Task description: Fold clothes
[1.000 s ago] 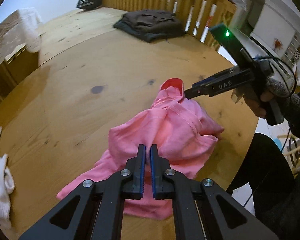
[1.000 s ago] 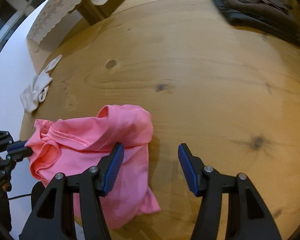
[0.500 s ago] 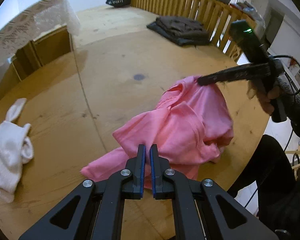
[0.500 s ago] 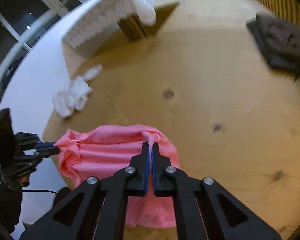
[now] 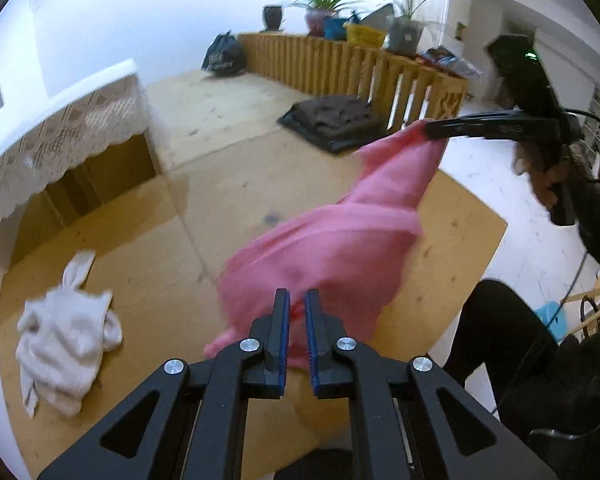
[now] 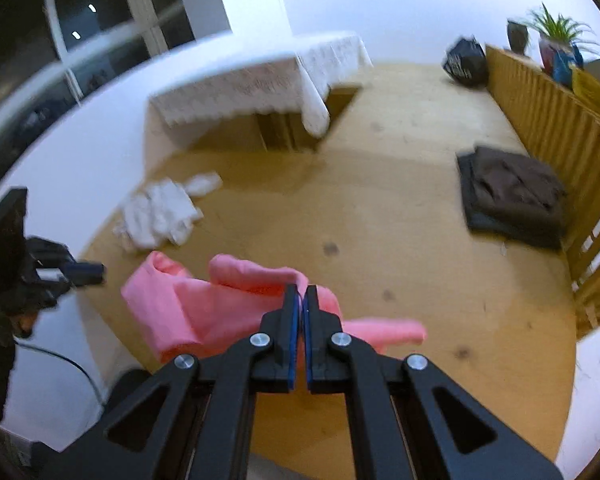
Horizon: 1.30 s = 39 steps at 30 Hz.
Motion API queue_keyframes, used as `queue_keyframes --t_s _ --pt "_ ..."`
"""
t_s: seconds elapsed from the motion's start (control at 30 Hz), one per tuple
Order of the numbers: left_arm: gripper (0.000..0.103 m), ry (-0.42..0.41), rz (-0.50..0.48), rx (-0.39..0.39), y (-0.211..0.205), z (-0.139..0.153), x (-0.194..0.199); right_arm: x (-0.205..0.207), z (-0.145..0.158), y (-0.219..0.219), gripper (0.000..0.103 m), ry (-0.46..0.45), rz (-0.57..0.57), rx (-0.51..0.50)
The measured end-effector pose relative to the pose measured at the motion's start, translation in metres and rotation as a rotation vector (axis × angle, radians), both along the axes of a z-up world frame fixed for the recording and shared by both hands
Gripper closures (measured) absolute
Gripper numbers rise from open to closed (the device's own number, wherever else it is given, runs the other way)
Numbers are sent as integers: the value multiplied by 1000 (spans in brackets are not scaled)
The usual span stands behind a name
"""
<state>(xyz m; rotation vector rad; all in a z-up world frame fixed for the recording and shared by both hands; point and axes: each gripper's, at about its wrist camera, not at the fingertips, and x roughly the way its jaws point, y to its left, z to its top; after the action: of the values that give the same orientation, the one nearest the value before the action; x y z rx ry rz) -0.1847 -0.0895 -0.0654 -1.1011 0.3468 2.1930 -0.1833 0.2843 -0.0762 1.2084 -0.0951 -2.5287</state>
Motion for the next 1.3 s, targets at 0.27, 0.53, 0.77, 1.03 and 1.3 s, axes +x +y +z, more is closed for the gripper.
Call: queue_keyframes --t_s 0.27,0.53,0.77,1.03,1.3 --pt "99 -229 97 -92 -16 -96 1 -4 -121 20 101 -240 -92 107" --pt "66 -212 -59 -116 78 -111 14 -9 -135 73 101 -248 -216 68" --pt "64 -235 -46 -142 81 -126 -1 3 -159 93 88 -362 -172 64" --pt "102 -268 -39 -152 72 -138 -13 -1 -145 75 63 -259 -53 129" --pt "102 -260 -9 -194 33 -133 -13 -22 -167 33 57 -272 99 211"
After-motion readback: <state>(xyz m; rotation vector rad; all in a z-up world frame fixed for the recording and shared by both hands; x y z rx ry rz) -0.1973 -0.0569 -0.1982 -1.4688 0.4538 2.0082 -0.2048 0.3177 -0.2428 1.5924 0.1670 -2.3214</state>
